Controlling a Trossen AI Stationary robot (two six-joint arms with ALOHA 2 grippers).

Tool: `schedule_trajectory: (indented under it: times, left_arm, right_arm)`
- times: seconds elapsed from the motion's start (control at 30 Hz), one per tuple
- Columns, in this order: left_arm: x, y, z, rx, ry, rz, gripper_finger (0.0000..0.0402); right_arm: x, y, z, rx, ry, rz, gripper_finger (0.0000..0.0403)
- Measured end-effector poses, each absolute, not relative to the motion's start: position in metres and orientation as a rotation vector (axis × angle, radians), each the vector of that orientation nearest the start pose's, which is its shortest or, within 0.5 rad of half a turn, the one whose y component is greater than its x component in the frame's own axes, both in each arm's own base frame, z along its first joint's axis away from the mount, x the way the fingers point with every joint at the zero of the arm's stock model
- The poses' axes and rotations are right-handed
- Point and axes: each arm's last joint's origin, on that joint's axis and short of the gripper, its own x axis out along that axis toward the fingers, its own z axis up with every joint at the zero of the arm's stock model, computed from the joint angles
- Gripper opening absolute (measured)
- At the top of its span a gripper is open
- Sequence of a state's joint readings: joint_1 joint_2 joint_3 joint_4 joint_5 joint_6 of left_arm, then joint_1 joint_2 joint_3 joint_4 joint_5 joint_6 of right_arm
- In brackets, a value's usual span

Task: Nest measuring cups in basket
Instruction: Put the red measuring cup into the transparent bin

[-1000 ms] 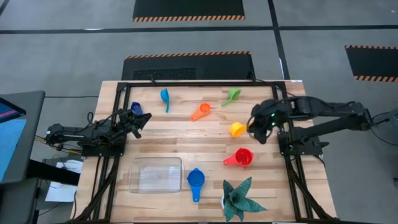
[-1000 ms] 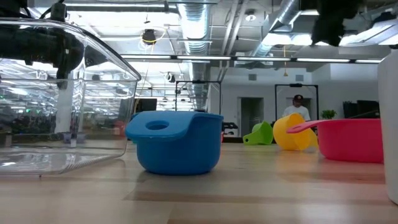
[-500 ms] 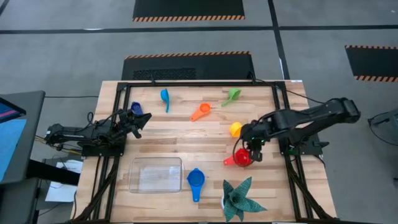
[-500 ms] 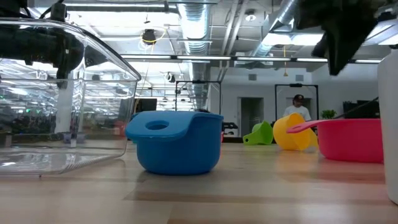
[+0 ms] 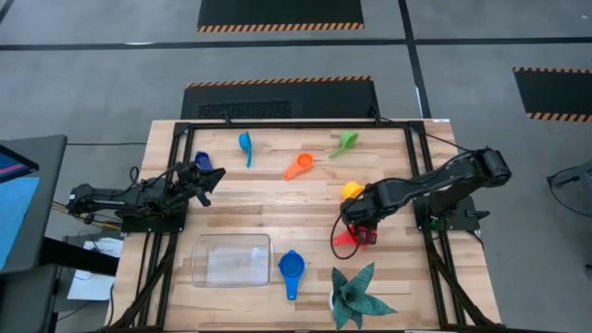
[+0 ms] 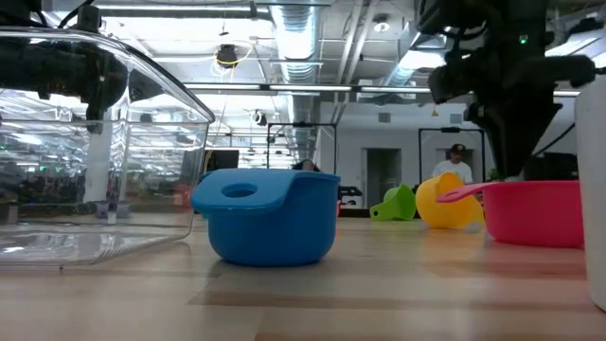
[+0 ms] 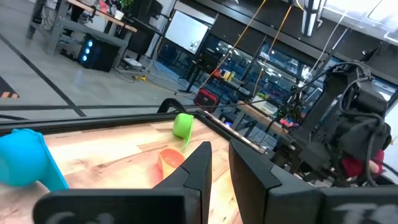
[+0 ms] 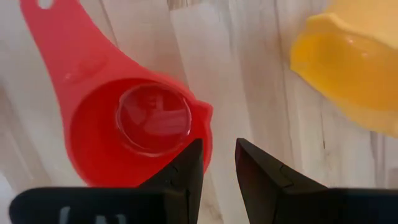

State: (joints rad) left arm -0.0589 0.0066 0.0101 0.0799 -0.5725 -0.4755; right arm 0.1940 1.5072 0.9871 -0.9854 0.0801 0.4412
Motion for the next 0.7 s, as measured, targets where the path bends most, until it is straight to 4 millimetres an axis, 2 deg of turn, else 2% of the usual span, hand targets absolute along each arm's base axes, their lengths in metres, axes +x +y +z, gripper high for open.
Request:
schedule_trajectory:
  times: [0.2, 0.57, 0.7]
  left_arm:
    - [0.093, 0.010, 0.174, -0.492, -0.201, 0.484, 0.0046]
    - [0.093, 0.010, 0.174, -0.494, -0.202, 0.484, 0.0046]
    - [0.093, 0.010, 0.174, -0.494, -0.202, 0.484, 0.0046]
  right_arm:
    - [0.250, 0.048, 0.187, 0.121, 1.483, -0.257, 0.0118]
    - [0.240, 0.046, 0.155, 0.134, 1.444, -0.248, 0.0118]
    - [0.242, 0.045, 0.153, 0.160, 1.413, -0.238, 0.0092]
